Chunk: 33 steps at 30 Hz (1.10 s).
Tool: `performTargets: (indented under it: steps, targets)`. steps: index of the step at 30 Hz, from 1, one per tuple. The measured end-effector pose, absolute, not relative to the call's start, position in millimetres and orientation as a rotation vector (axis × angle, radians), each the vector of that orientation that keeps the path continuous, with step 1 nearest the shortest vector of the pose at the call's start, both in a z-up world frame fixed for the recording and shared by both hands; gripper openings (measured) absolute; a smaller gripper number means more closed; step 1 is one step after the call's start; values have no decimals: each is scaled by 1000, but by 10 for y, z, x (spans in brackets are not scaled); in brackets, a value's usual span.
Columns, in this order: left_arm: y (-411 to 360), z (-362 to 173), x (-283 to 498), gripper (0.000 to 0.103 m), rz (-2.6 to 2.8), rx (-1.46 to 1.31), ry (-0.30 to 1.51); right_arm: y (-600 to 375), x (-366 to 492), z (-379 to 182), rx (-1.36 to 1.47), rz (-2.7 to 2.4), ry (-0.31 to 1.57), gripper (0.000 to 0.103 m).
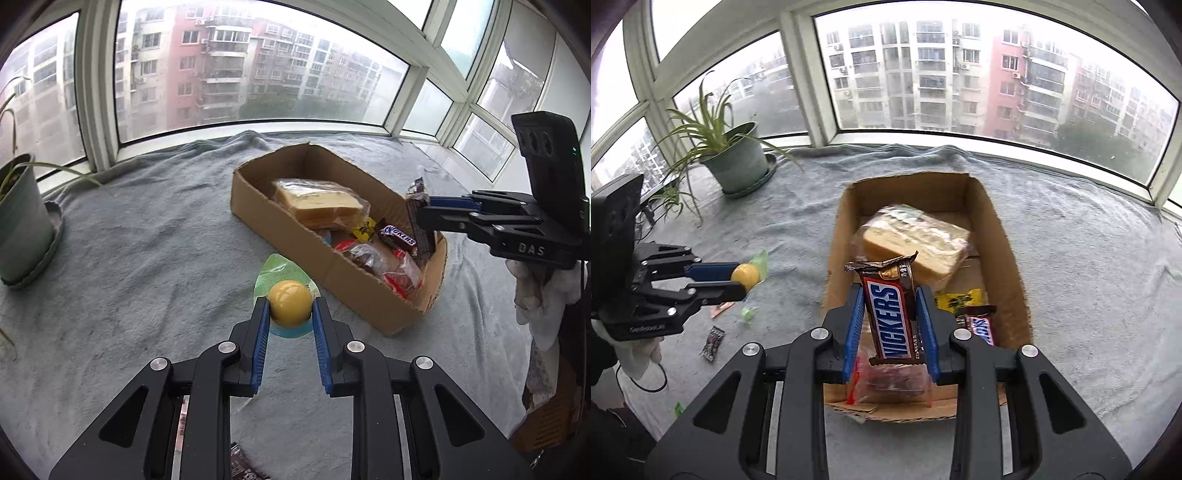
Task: Organize snacks
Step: 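Carry the Snickers bar and lollipop into the box and open both tools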
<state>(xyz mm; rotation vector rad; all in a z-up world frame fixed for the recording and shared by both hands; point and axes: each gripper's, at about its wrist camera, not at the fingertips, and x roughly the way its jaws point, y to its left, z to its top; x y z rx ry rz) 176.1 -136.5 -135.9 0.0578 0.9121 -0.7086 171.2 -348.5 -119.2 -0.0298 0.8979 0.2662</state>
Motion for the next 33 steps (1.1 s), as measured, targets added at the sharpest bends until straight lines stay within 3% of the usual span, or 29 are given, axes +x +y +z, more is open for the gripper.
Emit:
performTargets:
  steps: [24, 26, 27, 28, 29, 31, 33]
  targets:
    - [-2429, -1437, 1695, 22, -859, 143, 935, -4008, 2306, -1546, 8, 111, 973, 31]
    - [-2456, -1441, 1678, 23, -859, 147, 939, -4016, 2304, -1530, 12, 103, 965, 49]
    - [-2464, -1447, 1680, 23, -850, 149, 941, -4017, 2297, -1515, 9, 95, 955, 64]
    - [-2470, -1452, 1682, 25, -842, 151, 946, -4015, 2286, -1494, 6, 90, 943, 71]
    - [-2473, -1456, 1688, 26, -842, 148, 953, -4015, 2277, -1473, 8, 90, 934, 72]
    - [-2469, -1452, 1690, 46, -829, 145, 957, -4021, 2268, -1448, 19, 94, 931, 72]
    - [-2449, -1445, 1685, 48, -825, 137, 954, -4017, 2255, -1429, 15, 92, 927, 72]
